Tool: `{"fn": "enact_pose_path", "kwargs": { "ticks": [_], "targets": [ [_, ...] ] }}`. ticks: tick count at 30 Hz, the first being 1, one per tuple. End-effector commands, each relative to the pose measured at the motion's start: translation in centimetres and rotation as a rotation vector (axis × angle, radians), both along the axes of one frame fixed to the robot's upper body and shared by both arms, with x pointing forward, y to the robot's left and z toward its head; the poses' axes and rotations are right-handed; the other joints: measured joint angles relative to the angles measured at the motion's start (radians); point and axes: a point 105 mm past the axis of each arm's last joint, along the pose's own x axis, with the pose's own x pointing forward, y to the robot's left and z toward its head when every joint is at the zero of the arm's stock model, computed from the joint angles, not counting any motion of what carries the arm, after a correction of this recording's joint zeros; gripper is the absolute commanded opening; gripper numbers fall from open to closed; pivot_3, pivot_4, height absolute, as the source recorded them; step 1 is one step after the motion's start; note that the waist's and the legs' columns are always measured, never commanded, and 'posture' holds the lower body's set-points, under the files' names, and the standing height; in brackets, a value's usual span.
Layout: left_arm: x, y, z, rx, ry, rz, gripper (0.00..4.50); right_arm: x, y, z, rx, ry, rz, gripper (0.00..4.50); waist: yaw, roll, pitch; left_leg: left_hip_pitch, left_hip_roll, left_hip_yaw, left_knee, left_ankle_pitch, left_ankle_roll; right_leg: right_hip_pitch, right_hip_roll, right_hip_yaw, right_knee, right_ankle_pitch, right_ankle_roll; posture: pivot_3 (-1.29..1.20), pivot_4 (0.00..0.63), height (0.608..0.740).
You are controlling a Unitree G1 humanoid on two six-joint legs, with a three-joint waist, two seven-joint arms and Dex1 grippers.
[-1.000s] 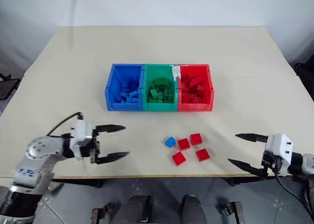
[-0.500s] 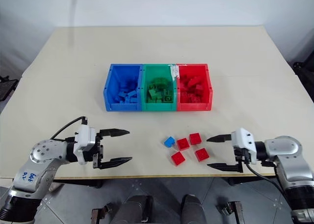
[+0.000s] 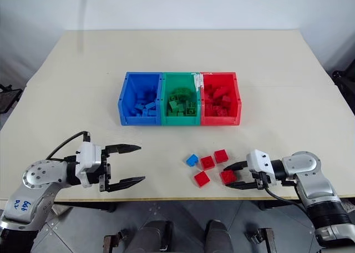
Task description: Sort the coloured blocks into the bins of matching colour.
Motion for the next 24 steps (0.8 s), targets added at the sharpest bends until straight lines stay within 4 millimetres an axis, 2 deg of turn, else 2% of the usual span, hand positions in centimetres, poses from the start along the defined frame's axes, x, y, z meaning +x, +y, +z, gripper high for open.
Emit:
{"fn": "enact_pose_path", "kwargs": {
  "ticks": [1,5,7,10,14,18,24],
  "targets": [
    [-0.3,-0.1,0.6,0.003,-0.033,-0.006,4.50,-0.6,-0.6,0.3,-0.010,-0.008,0.014,1.44,0.001,0.000,0.000,0.000,0.000,0.000,0.000,0.000,0.000,0.000,0.000,0.000,0.000,0.000,0.000,0.00,0.150,0.740],
    [0.0,0.4,1.2,-0.028,-0.048,0.035,4.50,-0.5,-0.6,2.5,0.061,-0.032,-0.058,1.45,0.001,0.000,0.000,0.000,0.000,0.000,0.000,0.000,0.000,0.000,0.000,0.000,0.000,0.000,0.000,0.00,0.150,0.740],
    [0.4,1.0,2.0,-0.082,-0.059,0.101,4.50,0.0,-0.4,4.7,0.152,-0.050,-0.127,1.45,0.001,0.000,0.000,0.000,0.000,0.000,0.000,0.000,0.000,0.000,0.000,0.000,0.000,0.000,0.000,0.00,0.150,0.740],
    [1.0,2.3,3.0,-0.147,-0.065,0.196,4.50,1.6,-0.1,8.7,0.315,-0.092,-0.244,1.45,-0.005,0.000,0.000,0.000,0.001,0.000,0.000,0.000,0.000,0.000,0.000,0.000,0.000,0.000,0.000,0.00,0.150,0.740],
    [1.2,2.8,3.0,-0.156,-0.066,0.233,4.50,5.3,0.5,11.9,0.427,-0.151,-0.374,1.45,-0.009,0.000,0.000,0.001,0.001,0.000,0.000,0.000,-0.001,-0.001,0.000,0.000,0.000,0.000,-0.001,0.00,0.150,0.740],
    [1.2,2.8,2.8,-0.157,-0.069,0.240,4.50,10.4,1.1,12.9,0.440,-0.202,-0.591,1.45,-0.012,0.000,0.000,0.000,0.001,0.001,-0.001,0.000,-0.001,-0.003,0.000,0.001,0.002,0.000,-0.001,0.00,0.150,0.740],
    [1.0,2.6,2.5,-0.148,-0.073,0.246,4.50,15.1,2.5,12.3,0.381,-0.213,-0.773,1.45,-0.019,0.000,0.000,-0.002,0.000,0.000,-0.002,0.000,-0.001,-0.004,0.000,0.000,0.003,0.000,-0.001,0.00,0.150,0.740]
  ]
}}
